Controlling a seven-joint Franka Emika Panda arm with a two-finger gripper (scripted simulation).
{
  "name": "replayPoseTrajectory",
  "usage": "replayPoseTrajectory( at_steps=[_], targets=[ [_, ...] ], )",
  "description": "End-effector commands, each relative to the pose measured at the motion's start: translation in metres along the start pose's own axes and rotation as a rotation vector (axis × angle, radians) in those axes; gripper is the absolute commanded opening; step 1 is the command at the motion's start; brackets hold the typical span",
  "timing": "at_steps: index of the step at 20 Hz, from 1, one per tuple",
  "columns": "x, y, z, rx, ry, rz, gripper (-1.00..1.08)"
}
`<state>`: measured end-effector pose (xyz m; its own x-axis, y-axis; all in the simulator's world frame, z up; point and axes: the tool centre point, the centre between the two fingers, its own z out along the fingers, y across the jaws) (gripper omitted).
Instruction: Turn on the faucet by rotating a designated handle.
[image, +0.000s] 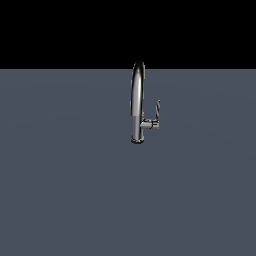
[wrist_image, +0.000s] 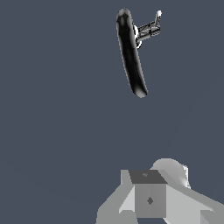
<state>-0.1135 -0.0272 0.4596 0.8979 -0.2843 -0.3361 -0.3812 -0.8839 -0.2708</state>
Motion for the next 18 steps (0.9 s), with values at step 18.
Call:
replayPoseTrajectory(
  at_steps=[18],
  targets=[
    [0.126,0.01,0.022,0.306,-0.273,0.301,-1.0]
  ],
)
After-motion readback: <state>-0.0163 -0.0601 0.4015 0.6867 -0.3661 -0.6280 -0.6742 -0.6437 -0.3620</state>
